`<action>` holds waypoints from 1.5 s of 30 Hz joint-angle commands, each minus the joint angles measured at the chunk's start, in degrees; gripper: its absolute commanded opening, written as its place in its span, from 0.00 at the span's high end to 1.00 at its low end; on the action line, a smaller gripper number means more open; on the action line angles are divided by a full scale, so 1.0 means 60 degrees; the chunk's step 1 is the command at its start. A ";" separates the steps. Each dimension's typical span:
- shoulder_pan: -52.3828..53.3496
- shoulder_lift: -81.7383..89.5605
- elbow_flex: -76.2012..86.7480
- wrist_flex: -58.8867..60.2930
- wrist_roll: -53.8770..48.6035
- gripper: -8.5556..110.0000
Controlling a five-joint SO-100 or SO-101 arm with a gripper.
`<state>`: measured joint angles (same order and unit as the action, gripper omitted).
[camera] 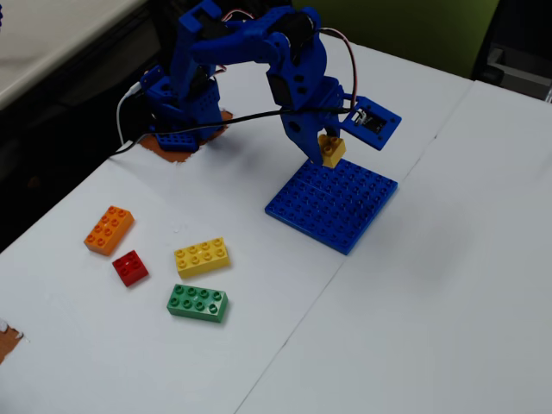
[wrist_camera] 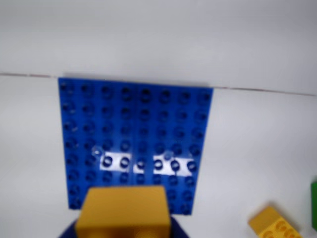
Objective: Pick up the 2x2 yellow block and go up the 8x8 blue block.
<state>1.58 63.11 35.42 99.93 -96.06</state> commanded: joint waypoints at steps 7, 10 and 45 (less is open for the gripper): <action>-0.0044 0.0293 -0.0029 0.0088 -0.0103 0.86; -0.0044 0.0293 -0.0029 0.0088 -0.0103 0.86; -0.0044 0.0425 0.0161 0.0088 -0.0146 0.86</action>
<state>1.58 63.11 36.39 99.84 -96.59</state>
